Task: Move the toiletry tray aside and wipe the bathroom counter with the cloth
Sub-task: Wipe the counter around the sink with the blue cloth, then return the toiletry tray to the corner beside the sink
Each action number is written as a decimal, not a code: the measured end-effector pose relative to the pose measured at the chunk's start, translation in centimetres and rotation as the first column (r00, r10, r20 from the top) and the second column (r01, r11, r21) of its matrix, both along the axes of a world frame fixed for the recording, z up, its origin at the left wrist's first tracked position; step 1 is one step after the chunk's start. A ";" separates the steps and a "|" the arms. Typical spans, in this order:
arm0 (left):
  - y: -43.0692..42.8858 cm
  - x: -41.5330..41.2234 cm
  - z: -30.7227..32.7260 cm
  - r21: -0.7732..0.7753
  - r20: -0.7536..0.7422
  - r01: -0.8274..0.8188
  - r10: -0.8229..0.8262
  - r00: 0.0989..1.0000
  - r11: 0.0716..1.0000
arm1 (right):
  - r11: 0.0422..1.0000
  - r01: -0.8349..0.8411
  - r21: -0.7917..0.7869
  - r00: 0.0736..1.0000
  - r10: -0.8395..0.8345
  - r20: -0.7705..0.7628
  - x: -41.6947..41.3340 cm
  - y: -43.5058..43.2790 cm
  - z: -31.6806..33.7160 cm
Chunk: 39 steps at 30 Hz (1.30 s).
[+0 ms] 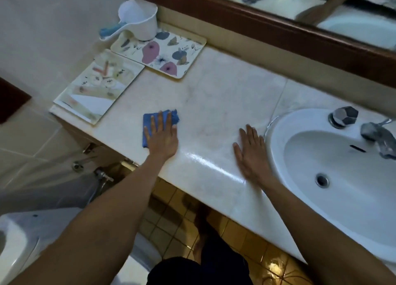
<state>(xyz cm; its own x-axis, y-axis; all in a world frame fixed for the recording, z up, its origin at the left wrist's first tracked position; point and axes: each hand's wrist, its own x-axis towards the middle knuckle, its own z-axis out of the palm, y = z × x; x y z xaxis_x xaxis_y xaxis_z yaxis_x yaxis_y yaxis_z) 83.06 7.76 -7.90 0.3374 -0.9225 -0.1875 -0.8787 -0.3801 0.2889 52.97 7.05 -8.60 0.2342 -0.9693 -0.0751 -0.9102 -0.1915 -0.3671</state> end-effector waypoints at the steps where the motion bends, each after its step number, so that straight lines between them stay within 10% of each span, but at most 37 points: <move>1: -1.8 -1.4 0.1 -0.015 0.013 0.033 -0.032 0.999 0.999 | 1.000 0.013 -0.002 1.000 -0.013 0.011 0.1 -1.3 -0.1; 12: -2.0 -0.6 -0.3 -0.133 0.076 0.678 -0.675 0.734 0.723 | 0.997 0.077 -0.006 0.997 -0.077 0.019 1.4 -14.6 0.0; 21: -12.3 -3.8 0.1 -0.074 0.065 0.305 -0.301 0.952 0.950 | 0.990 0.137 -0.022 0.990 -0.138 -0.006 2.2 -16.3 -0.1; 31: -19.4 -6.4 4.5 0.086 -0.360 0.403 -0.349 0.865 0.911 | 0.972 0.227 -0.064 0.968 -0.217 0.129 2.9 -16.6 0.7; 39: -12.7 6.9 10.2 -0.174 -0.684 -0.173 0.007 0.730 0.969 | 0.964 0.258 0.072 0.803 -0.255 0.538 11.6 -20.7 5.7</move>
